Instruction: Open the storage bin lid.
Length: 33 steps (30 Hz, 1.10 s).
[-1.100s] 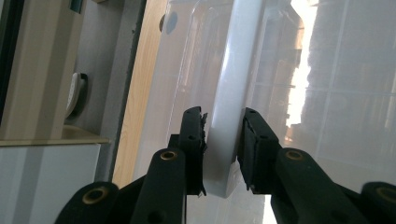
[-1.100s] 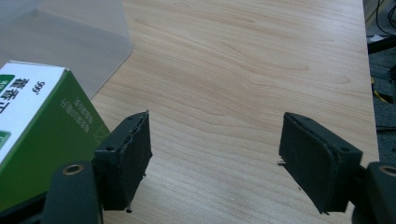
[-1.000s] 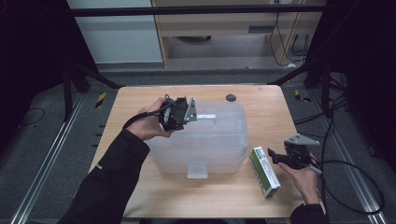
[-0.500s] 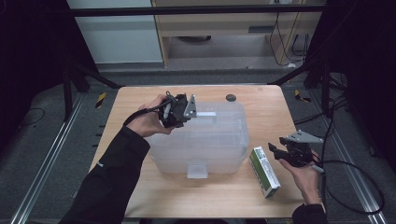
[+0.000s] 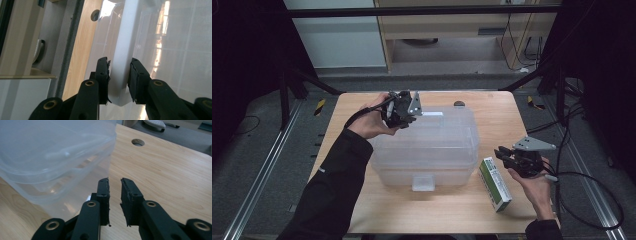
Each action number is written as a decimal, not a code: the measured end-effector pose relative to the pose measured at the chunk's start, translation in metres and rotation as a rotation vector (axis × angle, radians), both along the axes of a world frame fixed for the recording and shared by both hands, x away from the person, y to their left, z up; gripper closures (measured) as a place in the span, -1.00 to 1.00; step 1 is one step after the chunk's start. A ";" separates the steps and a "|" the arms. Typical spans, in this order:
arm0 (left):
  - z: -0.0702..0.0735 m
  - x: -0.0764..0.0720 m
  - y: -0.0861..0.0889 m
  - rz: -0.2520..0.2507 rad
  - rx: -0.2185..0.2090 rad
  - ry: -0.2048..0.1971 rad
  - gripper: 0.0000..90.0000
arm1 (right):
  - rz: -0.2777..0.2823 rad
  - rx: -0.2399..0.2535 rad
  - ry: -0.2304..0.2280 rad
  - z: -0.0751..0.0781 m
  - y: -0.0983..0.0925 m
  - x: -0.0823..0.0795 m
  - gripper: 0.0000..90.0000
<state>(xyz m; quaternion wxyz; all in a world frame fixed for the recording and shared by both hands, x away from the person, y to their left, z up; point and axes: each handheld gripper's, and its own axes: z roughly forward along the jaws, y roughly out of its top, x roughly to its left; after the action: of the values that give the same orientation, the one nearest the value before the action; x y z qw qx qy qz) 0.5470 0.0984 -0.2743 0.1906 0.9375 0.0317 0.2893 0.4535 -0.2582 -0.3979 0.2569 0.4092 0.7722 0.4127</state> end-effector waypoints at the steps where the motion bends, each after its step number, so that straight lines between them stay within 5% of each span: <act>1: 0.000 0.000 0.000 0.000 0.000 0.000 0.58 | 0.000 0.000 0.000 0.000 0.000 0.000 0.73; 8: 0.002 0.006 0.001 0.012 -0.016 0.001 0.57 | 0.059 0.026 -0.016 0.013 0.012 -0.003 0.99; 14: 0.004 0.012 0.002 0.021 -0.039 -0.003 0.56 | 0.132 0.038 0.024 0.017 0.026 -0.002 1.00; 33: 0.010 0.027 0.002 0.061 -0.057 0.003 0.54 | 0.180 0.052 0.079 0.007 0.039 0.005 1.00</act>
<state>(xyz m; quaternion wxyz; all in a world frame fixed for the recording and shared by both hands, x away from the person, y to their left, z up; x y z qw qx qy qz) 0.5739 0.1000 -0.2644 0.2082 0.9307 0.0687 0.2927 0.4588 -0.2194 -0.3913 0.1778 0.3608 0.8043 0.4374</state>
